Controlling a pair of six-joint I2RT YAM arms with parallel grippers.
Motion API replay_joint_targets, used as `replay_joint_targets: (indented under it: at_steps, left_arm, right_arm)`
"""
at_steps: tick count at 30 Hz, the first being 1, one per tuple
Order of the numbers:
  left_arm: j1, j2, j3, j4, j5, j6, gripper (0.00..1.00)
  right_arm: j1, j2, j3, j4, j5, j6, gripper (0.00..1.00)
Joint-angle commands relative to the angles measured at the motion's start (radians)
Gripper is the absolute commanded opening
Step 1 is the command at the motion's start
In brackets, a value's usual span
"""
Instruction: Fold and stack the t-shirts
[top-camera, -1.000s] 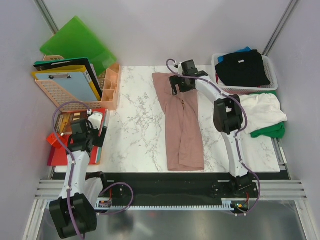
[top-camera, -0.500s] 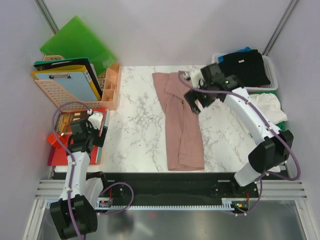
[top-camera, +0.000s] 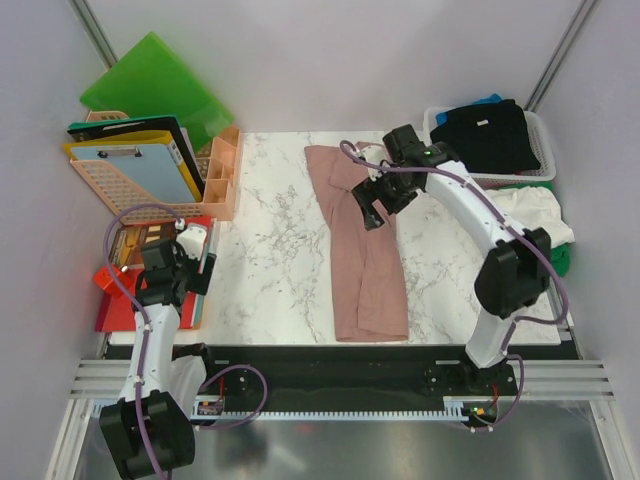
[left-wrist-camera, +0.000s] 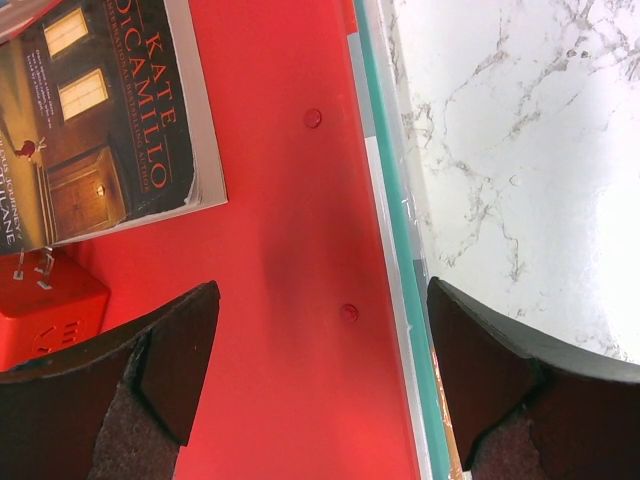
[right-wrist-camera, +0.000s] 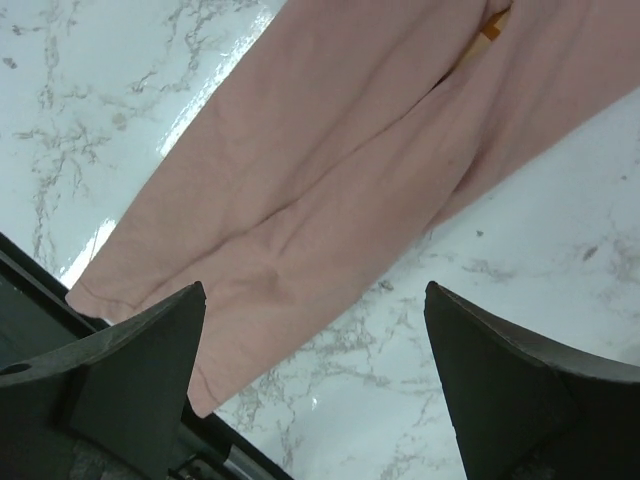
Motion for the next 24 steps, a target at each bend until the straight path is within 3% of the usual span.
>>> replay_joint_targets:
  at_steps: [1, 6, 14, 24]
  left_arm:
    - [0.003, -0.013, 0.011, 0.005, 0.013, 0.002, 0.92]
    - [0.003, -0.006, 0.012, 0.000, 0.014, 0.005, 0.91]
    - [0.003, -0.001, 0.028, -0.006, 0.005, 0.016, 0.92]
    - [0.003, 0.026, 0.019, 0.012, 0.008, 0.008, 0.91]
  right_arm:
    - [0.000, 0.140, 0.018, 0.064, -0.030, 0.043, 0.98]
    - [0.002, 0.319, 0.158, 0.156, 0.036, 0.092, 0.98]
    - [0.004, 0.559, 0.529, 0.116, 0.058, 0.164, 0.98]
    - [0.007, 0.599, 0.447, 0.174, 0.168, 0.187, 0.98]
